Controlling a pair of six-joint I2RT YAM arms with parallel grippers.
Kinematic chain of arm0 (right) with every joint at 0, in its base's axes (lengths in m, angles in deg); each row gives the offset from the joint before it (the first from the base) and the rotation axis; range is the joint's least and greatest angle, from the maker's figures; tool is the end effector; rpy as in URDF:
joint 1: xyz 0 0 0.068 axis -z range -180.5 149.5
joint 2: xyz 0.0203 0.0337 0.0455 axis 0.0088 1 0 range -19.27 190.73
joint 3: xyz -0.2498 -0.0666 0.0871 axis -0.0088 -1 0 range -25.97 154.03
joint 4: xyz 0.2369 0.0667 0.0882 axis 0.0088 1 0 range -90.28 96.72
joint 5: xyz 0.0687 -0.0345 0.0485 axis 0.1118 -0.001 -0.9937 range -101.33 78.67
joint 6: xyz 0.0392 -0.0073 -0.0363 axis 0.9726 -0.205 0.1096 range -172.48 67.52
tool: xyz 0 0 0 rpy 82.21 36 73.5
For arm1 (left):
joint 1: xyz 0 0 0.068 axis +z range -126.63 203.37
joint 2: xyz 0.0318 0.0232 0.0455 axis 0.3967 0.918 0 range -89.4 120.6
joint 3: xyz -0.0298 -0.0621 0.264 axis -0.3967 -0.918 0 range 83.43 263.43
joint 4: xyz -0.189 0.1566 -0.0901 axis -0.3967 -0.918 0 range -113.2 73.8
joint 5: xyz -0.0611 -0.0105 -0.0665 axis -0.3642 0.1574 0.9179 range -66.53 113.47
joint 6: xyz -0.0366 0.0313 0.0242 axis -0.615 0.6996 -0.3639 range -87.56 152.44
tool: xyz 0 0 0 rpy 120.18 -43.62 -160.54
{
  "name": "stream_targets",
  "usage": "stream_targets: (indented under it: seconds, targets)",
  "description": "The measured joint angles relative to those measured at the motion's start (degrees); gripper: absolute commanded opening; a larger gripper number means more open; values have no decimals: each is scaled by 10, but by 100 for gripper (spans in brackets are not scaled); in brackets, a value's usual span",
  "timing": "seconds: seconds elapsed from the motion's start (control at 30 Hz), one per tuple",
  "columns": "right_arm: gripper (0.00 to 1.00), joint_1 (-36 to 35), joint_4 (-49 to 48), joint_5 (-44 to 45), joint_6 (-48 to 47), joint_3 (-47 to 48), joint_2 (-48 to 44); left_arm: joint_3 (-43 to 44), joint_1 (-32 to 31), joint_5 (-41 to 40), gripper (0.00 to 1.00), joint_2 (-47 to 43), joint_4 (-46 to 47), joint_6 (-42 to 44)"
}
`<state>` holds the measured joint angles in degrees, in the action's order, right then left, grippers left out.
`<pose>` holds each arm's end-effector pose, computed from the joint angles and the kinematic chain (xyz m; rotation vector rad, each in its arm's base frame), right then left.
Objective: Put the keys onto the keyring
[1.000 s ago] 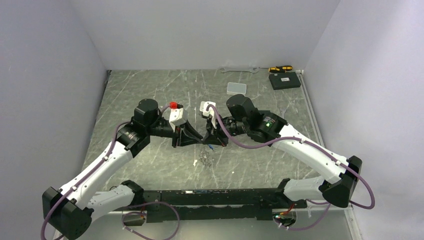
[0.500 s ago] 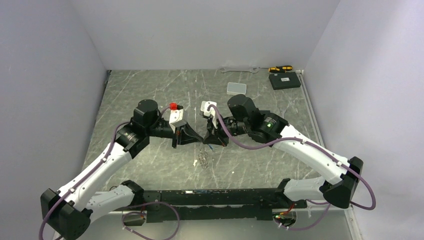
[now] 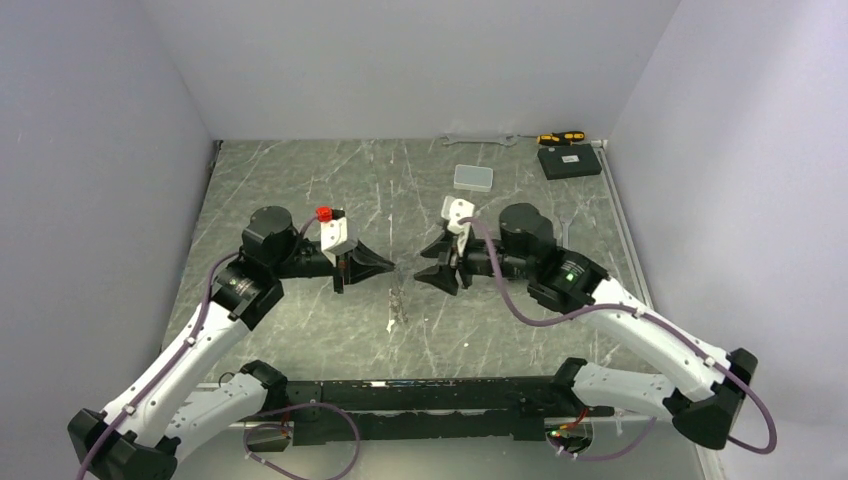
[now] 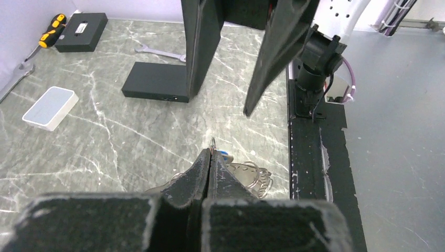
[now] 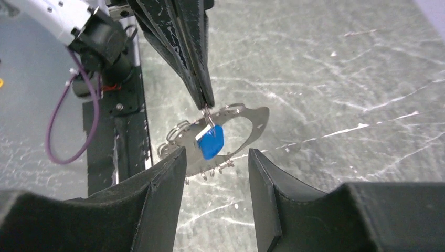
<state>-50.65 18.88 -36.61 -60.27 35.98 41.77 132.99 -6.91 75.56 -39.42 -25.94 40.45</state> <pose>0.1402 0.1917 0.3751 -1.2138 1.5435 0.9118 0.1500 -0.1201 0.3570 1.1900 1.3504 -1.0681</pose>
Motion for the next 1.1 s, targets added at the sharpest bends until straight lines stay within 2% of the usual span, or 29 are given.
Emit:
stream_targets:
  seconds: [0.13,0.4,0.5,0.67,1.1]
  targets:
    - [51,30,-67,-19,15,-45,-42,-10,14,0,0,-11,17,-11]
    - [47,36,-139,-90,32,-55,-23,-18,34,23,0,-18,66,-42]
    - [43,36,-146,-122,33,-55,-7,-18,35,37,0,-18,80,-48]
    - [43,38,-145,-156,33,-55,4,-19,37,59,0,-18,97,-60]
    - [38,40,-146,-172,31,-53,16,-20,37,94,0,-14,111,-75]
